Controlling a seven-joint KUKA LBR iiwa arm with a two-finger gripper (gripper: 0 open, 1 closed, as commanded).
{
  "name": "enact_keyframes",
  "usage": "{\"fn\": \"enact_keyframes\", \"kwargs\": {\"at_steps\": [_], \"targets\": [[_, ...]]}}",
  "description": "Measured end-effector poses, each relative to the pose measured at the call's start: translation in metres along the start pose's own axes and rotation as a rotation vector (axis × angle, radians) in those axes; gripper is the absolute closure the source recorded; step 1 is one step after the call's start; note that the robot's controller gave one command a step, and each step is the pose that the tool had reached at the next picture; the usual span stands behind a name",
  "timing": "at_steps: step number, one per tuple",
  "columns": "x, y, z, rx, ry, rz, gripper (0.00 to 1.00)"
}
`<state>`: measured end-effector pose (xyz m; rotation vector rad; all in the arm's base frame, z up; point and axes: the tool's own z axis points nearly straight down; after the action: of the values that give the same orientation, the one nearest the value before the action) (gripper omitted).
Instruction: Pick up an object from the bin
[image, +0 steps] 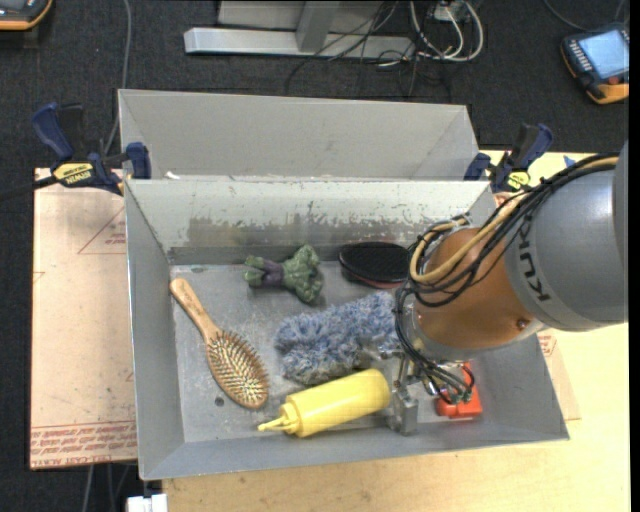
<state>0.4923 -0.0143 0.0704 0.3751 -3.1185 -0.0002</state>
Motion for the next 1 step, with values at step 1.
{"fn": "enact_keyframes", "kwargs": {"at_steps": [1], "targets": [[-0.0282,0.0451,0.0027,-0.001,-0.001,-0.110,0.00]]}}
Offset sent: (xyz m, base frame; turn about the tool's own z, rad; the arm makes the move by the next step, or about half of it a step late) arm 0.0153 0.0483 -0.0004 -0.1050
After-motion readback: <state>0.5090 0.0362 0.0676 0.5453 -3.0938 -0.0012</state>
